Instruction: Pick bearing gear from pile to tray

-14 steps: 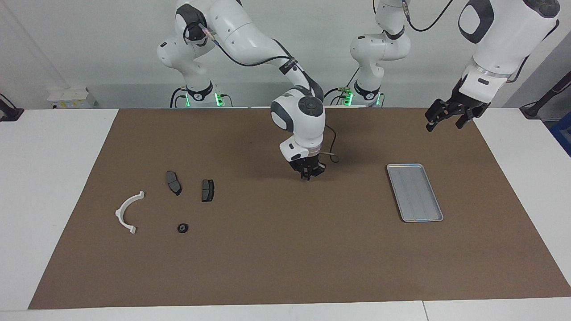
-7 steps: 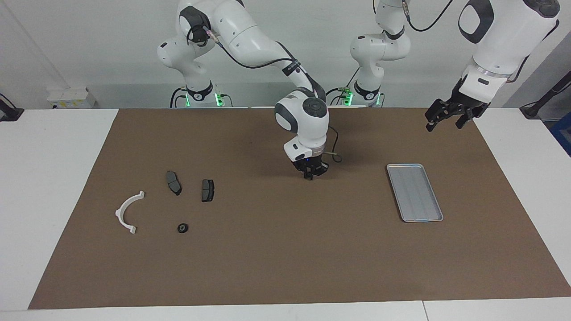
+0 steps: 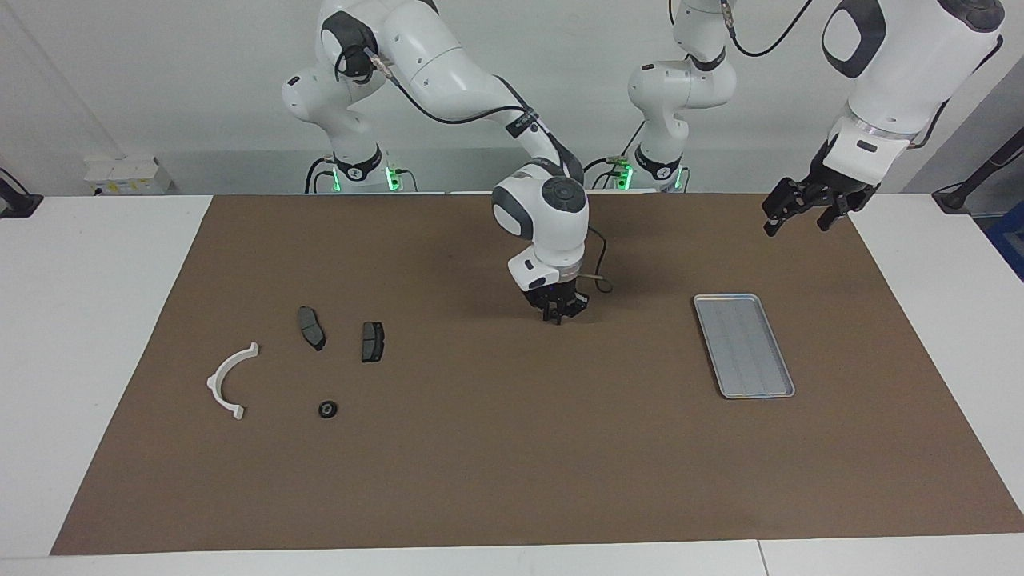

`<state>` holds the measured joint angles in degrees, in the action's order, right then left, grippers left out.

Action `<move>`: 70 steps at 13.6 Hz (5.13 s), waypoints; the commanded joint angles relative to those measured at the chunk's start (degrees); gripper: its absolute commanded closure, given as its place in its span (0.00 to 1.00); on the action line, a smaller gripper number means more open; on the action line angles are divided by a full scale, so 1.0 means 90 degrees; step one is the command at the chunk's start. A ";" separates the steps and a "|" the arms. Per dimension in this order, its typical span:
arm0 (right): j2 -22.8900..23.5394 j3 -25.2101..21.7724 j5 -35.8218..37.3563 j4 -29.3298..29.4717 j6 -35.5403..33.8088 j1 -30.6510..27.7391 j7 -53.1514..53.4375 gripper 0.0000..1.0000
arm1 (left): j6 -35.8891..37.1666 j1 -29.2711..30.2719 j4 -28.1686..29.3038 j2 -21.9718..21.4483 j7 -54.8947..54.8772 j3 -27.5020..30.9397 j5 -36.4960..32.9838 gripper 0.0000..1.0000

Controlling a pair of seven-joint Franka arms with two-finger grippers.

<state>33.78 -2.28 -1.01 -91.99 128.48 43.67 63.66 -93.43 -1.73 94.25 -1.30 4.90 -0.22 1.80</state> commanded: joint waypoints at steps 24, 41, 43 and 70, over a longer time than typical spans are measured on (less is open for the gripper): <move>0.0153 -0.0020 0.0308 0.1511 -0.1562 -0.3171 -0.6290 0.00 | -0.2216 -0.2792 0.1356 0.1478 0.5615 -0.0034 -0.0033 0.00; -0.0160 -0.0010 0.0249 -0.0004 0.0177 -0.4110 -0.7884 0.00 | -0.4003 -0.3772 0.1950 0.2263 0.6721 -0.0053 -0.0033 0.17; -0.0150 -0.0010 0.0171 -0.0013 0.0178 -0.4208 -0.7884 0.01 | -0.4032 -0.3782 0.2027 0.2254 0.6701 -0.0053 -0.0033 0.24; -0.0179 0.0000 -0.0181 -0.0404 0.0422 -0.4384 -0.8040 0.32 | -0.2453 -0.1979 0.2204 0.0859 0.4451 -0.0034 -0.0014 1.00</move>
<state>33.85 -2.96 -1.17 -93.51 131.77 4.88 -6.85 -119.90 -24.95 111.44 11.54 53.11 -0.05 1.79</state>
